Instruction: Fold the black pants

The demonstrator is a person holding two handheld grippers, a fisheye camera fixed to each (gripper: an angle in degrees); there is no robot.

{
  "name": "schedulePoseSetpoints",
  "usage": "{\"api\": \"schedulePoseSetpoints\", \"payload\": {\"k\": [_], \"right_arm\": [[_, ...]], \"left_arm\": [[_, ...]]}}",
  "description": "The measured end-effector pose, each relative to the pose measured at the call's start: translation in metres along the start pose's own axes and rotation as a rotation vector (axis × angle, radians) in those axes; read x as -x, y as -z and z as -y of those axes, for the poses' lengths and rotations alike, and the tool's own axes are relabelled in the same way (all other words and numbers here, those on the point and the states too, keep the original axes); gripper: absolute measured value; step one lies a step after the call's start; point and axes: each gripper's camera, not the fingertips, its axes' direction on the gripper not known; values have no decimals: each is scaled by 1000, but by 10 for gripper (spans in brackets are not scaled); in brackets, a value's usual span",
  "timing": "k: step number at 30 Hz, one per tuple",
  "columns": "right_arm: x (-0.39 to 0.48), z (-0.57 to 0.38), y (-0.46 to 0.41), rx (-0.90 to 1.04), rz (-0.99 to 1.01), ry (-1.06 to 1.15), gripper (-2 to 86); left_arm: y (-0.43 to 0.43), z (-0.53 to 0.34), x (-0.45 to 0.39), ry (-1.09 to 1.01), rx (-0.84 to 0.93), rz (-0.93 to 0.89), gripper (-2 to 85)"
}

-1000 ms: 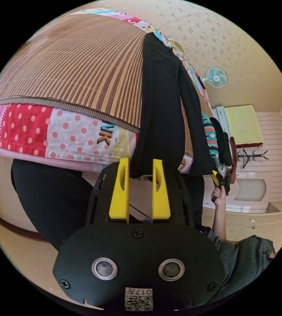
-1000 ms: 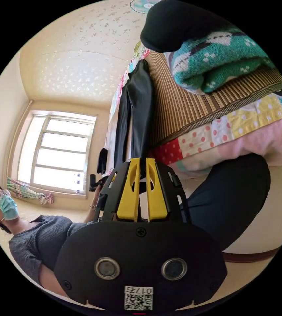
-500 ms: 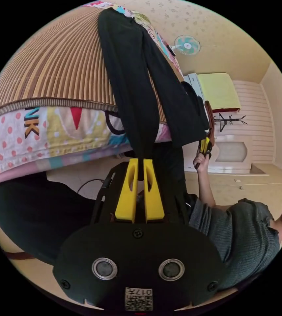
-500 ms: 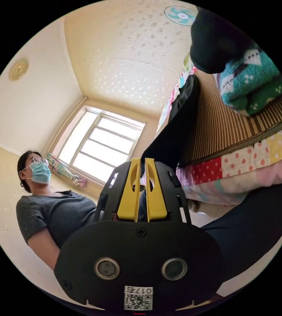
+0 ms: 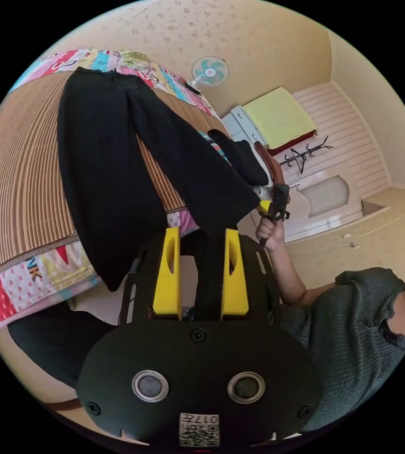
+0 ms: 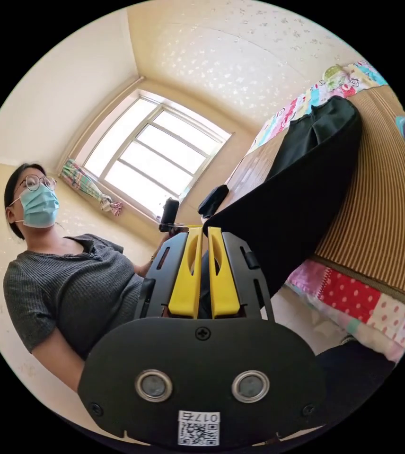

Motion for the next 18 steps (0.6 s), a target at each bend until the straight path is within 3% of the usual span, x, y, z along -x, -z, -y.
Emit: {"api": "schedulePoseSetpoints", "payload": {"k": [4,7,9,12,18], "right_arm": [[-38,6,-71,96,82,-27,25],[-61,-3,-102,123,135,-56,23],[-76,-11,-112,169,120,-92,22],[-102,-17,-98,233,76,-122,18],[-211,54,7,-35,-231,-264,40]], "left_arm": [[-18,51,22,38,43,-11,167],[-60,66,49,84,215,-4,156],[-69,52,56,50,219,16,69],[-56,30,68,53,164,38,15],[-46,8,98,122,105,-63,1]]}}
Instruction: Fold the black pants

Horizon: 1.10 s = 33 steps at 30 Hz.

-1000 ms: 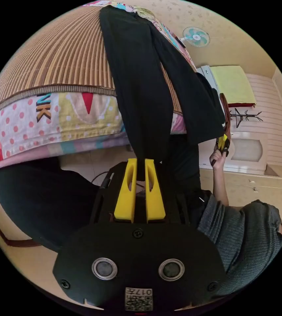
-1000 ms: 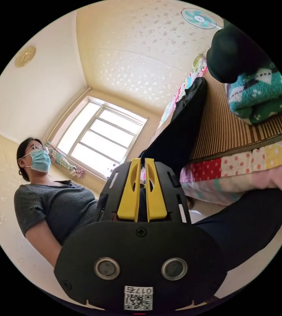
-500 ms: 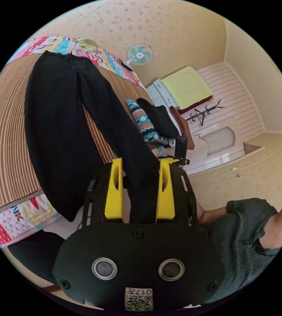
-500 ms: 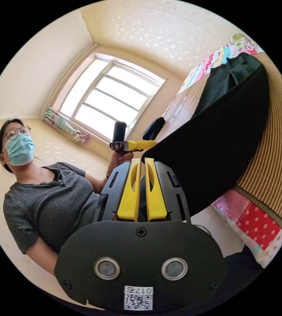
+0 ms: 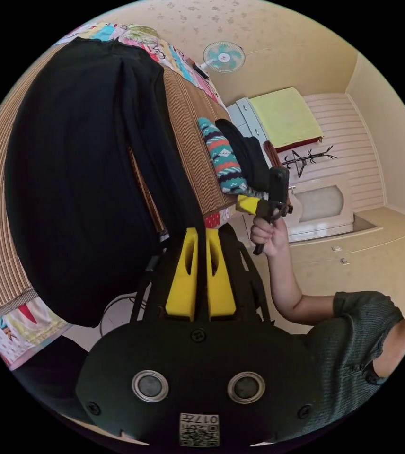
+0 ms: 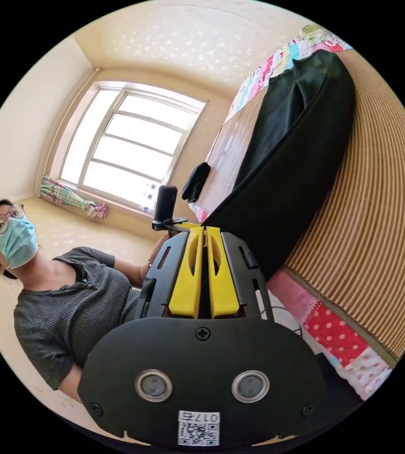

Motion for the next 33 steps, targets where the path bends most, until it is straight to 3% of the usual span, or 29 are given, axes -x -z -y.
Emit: {"api": "schedulePoseSetpoints", "payload": {"k": [4,6,10,16,18,22,24,28,33], "right_arm": [[-92,119,29,-343,-305,-165,103],[-130,178,21,-383,-403,-177,120],[-210,311,-25,-286,-497,-166,162],[-279,407,-90,-174,-687,-259,145],[-275,412,-105,-178,-816,-238,115],[-186,411,-167,-246,-1024,108,38],[-142,410,-203,-260,-1013,221,32],[-74,419,-274,-262,-789,309,27],[-99,431,-355,-46,-560,241,34]], "left_arm": [[-9,-6,-3,-12,7,-1,-1],[-19,-8,-11,-72,46,3,0],[-30,-8,-15,-137,89,6,0],[-24,1,-3,-194,81,-96,-1],[-14,4,2,-220,73,-131,-1],[24,1,11,-258,15,-222,-1],[61,-16,17,-285,-49,-267,-2],[118,-61,34,-198,-187,-263,-2],[164,-116,82,64,-296,-176,0]]}}
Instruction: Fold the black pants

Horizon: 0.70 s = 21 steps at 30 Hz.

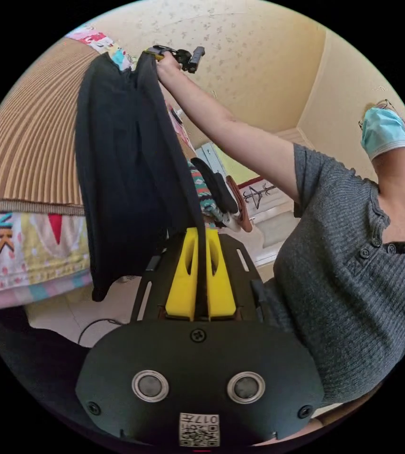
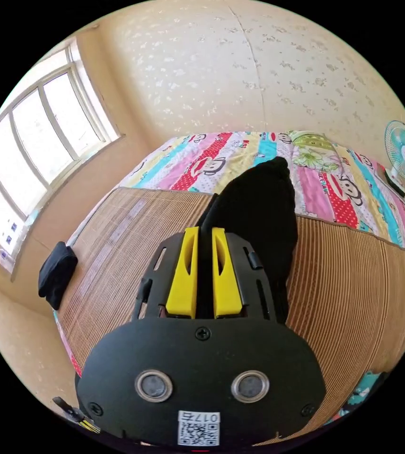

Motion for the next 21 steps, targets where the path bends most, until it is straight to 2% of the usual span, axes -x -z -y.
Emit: {"api": "schedulePoseSetpoints", "payload": {"k": [4,5,9,13,16,21], "right_arm": [[-22,-77,35,-93,352,-61,34],[-22,-93,45,-95,372,-51,33],[-24,-246,115,48,263,27,44],[-43,-422,157,181,202,-101,77],[-39,-515,172,207,224,-202,91],[-21,-576,187,143,224,-269,99]], "left_arm": [[0,3,8,45,50,115,5],[-4,7,6,43,68,127,8],[-18,29,-7,25,127,147,35],[-12,53,-17,15,110,149,80],[-1,76,-26,32,66,169,98],[-9,122,-48,75,149,337,61]]}}
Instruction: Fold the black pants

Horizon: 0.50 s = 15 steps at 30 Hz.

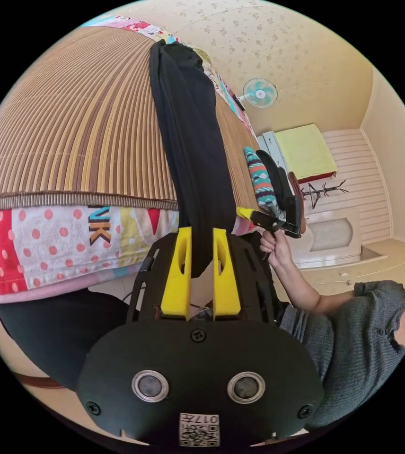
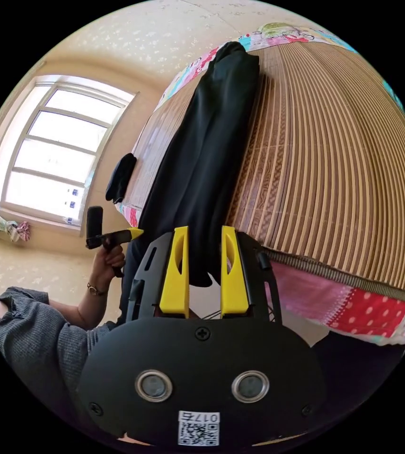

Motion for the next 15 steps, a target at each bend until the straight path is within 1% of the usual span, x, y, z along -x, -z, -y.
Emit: {"api": "schedulePoseSetpoints", "payload": {"k": [2,4,5,6,7,8,9,11,13,14,15], "right_arm": [[3,-2,2,7,-25,-4,102],[9,-2,10,15,-91,-10,104],[11,-3,14,11,-106,-9,104],[15,-4,23,-7,-120,-6,104],[17,-6,34,-25,-107,-3,104],[17,-7,39,-30,-88,4,103],[16,-9,47,-37,-47,16,102],[11,-14,59,-52,-10,17,99],[1,-20,71,-62,4,9,97],[-3,-21,73,-65,4,0,97],[-11,-24,77,-69,15,-18,97]], "left_arm": [[6,7,-8,14,-4,7,47],[11,11,-17,11,-11,-32,38],[17,13,-24,-2,-31,-106,32],[28,12,-30,-25,-84,-255,27],[36,10,-33,-31,-122,-345,24],[52,4,-38,-45,-200,-491,19],[66,-4,-46,-68,-265,-577,14],[77,-20,-63,-126,-312,-594,10],[68,-39,-75,-158,-295,-552,8],[49,-52,-73,-131,-250,-514,9],[25,-63,-58,-28,-174,-458,11]]}}
